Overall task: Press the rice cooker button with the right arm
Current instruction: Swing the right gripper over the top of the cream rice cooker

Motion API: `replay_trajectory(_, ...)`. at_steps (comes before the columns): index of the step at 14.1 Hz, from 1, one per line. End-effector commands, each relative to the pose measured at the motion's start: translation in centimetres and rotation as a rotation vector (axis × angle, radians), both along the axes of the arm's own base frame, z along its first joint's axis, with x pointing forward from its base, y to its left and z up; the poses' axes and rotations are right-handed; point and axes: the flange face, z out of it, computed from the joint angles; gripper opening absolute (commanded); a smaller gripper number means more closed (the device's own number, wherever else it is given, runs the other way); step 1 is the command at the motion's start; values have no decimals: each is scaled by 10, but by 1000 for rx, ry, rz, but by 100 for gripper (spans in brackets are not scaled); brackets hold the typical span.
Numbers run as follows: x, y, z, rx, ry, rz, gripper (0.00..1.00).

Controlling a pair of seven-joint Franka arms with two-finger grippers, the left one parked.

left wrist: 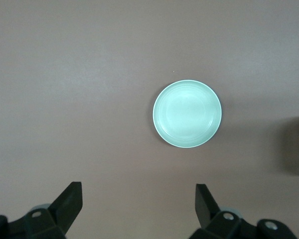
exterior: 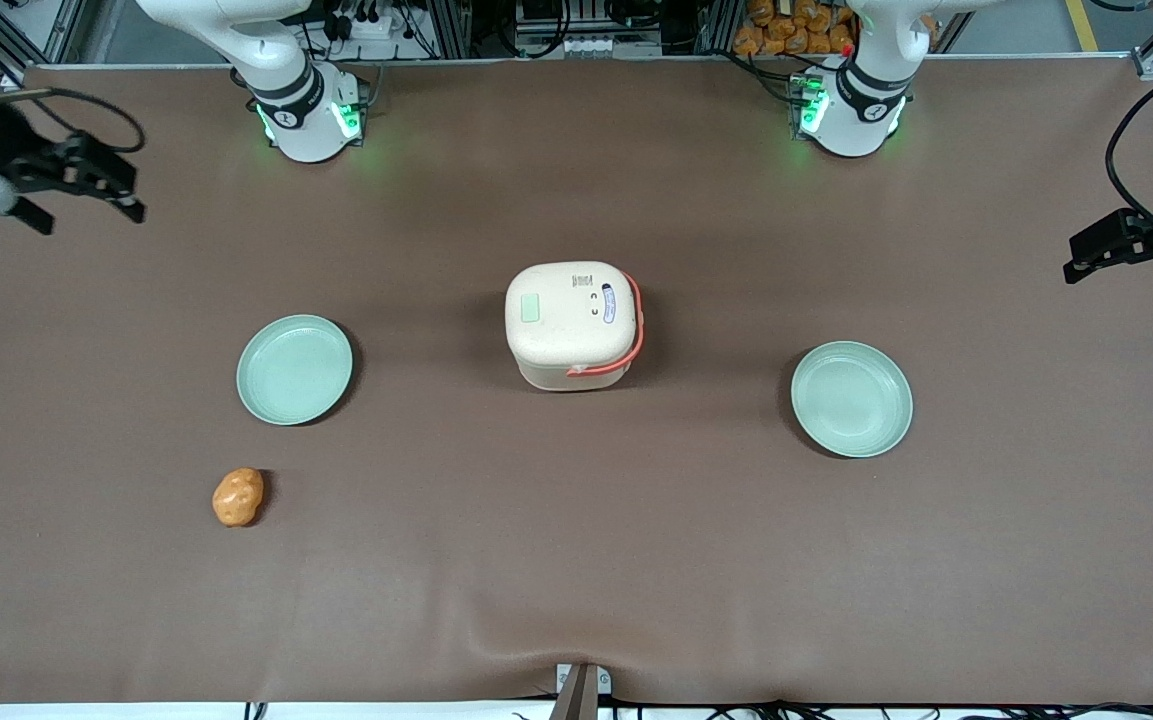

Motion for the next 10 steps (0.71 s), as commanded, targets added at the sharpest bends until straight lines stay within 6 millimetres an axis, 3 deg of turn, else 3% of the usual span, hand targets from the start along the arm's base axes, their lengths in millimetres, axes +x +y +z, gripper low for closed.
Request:
replay_trajectory(1,0,40,-1,15,-7,3,100)
replay_trajectory(3,0,85,-8,23,-18,-17,100)
replay_trajectory(6,-3,167,-46,0,29,-37,68)
replay_trajectory(8,0,201,-63,18,18,-97,50)
replay_trajectory(10,-3,250,-90,15,12,-111,26)
